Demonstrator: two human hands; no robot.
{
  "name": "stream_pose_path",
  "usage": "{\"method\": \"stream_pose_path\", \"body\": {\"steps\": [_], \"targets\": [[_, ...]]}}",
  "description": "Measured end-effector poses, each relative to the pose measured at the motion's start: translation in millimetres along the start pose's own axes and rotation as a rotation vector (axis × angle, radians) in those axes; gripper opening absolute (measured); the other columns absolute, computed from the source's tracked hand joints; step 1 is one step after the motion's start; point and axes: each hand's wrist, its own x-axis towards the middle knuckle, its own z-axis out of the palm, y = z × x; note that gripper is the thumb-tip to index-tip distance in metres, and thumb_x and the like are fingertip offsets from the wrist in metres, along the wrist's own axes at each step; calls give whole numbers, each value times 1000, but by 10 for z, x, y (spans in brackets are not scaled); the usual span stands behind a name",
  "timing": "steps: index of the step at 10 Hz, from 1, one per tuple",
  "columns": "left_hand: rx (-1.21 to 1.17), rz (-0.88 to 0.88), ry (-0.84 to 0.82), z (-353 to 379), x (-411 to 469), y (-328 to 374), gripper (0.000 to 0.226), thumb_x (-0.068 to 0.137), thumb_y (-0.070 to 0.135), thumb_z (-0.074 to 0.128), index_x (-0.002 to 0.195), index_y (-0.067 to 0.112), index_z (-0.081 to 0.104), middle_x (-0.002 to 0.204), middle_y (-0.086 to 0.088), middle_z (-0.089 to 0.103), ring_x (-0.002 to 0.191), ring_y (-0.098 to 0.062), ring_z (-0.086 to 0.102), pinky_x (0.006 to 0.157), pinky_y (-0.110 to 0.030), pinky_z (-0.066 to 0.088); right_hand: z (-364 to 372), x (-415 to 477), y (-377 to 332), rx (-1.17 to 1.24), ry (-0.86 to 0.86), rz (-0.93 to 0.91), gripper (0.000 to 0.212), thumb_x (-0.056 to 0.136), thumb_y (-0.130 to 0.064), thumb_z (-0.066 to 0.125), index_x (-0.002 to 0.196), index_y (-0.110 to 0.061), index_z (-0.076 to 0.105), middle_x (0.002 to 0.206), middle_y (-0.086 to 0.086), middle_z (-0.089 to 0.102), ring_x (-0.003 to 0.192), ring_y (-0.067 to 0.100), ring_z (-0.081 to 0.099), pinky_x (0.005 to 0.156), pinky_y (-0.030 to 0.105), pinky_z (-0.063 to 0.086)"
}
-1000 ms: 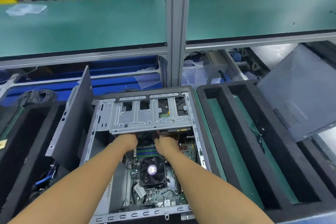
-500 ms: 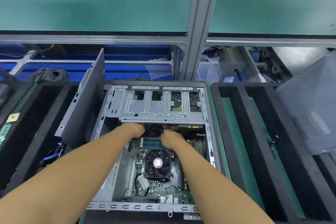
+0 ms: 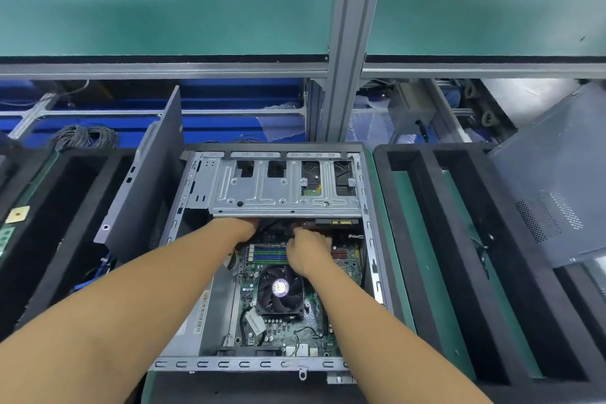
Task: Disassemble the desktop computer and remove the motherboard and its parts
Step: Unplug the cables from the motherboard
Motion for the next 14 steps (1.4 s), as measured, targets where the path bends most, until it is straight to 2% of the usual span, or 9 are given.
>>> {"method": "stream_pose_path", "body": {"steps": [1, 2, 4, 5, 8, 9, 11, 12, 14], "targets": [[225, 130, 107, 47, 4, -82, 66, 104, 40, 4, 148, 7, 39, 155, -19, 36, 143, -38, 33, 101, -36, 36, 5, -32, -41, 50, 10, -89, 40, 103, -29, 37, 139, -17, 50, 127, 13, 63, 120, 35, 53, 100, 40, 34], [246, 208, -63, -19, -136, -109, 43, 105, 19, 31, 145, 7, 41, 148, -19, 45, 133, -34, 44, 112, -41, 34, -5, -113, -140, 161, 37, -278, 32, 100, -22, 41, 127, -19, 59, 124, 11, 61, 115, 30, 55, 99, 40, 44], [147, 235, -151, -138, -337, -284, 31, 97, 6, 42, 127, 5, 52, 123, -15, 61, 103, -29, 59, 97, -42, 48, -60, 3, -495, 114, -44, -197, 33, 101, -28, 45, 106, -2, 63, 105, 18, 67, 98, 37, 63, 78, 35, 51], [243, 221, -158, -220, -449, -364, 24, 95, 6, 44, 116, 9, 53, 111, -9, 59, 92, -25, 56, 85, -39, 50, -43, 92, -634, 107, -102, -122, 44, 103, -32, 42, 108, 4, 66, 110, 22, 67, 103, 37, 62, 72, 30, 40], [202, 265, -10, -222, -609, -510, 28, 98, 32, 47, 78, 14, 51, 76, -2, 54, 68, -21, 51, 63, -33, 41, 63, 162, -744, 199, -124, 55, 51, 100, -47, 46, 93, -3, 70, 89, 14, 65, 97, 31, 66, 67, 28, 40], [132, 381, -110, -121, -617, -485, 35, 97, 40, 47, 88, 9, 62, 82, -6, 60, 71, -21, 52, 67, -34, 43, 24, 203, -748, 326, -158, 153, 47, 98, -50, 48, 94, -9, 69, 98, 11, 67, 88, 25, 63, 68, 24, 42], [93, 290, -21, -48, -619, -545, 41, 89, 30, 43, 127, 17, 54, 122, -7, 63, 102, -25, 60, 87, -39, 52, 92, 251, -722, 593, -187, 247, 29, 96, -22, 56, 67, -19, 54, 81, 1, 62, 71, 17, 57, 65, 19, 46], [45, 196, 10, -50, -629, -514, 45, 89, 30, 38, 129, 17, 54, 128, -9, 60, 107, -28, 59, 89, -39, 50, 88, 244, -713, 699, -147, 234, 28, 95, -15, 58, 70, -27, 52, 73, -9, 55, 57, 0, 52, 44, 8, 41], [-78, 92, 281, -6, -702, -459, 13, 80, 13, 39, 79, 16, 51, 87, -5, 58, 78, -29, 58, 69, -35, 44, 36, 256, -705, 581, -184, 219, 10, 97, -13, 52, 90, -15, 58, 82, -1, 60, 66, 10, 56, 54, 12, 44]]}}
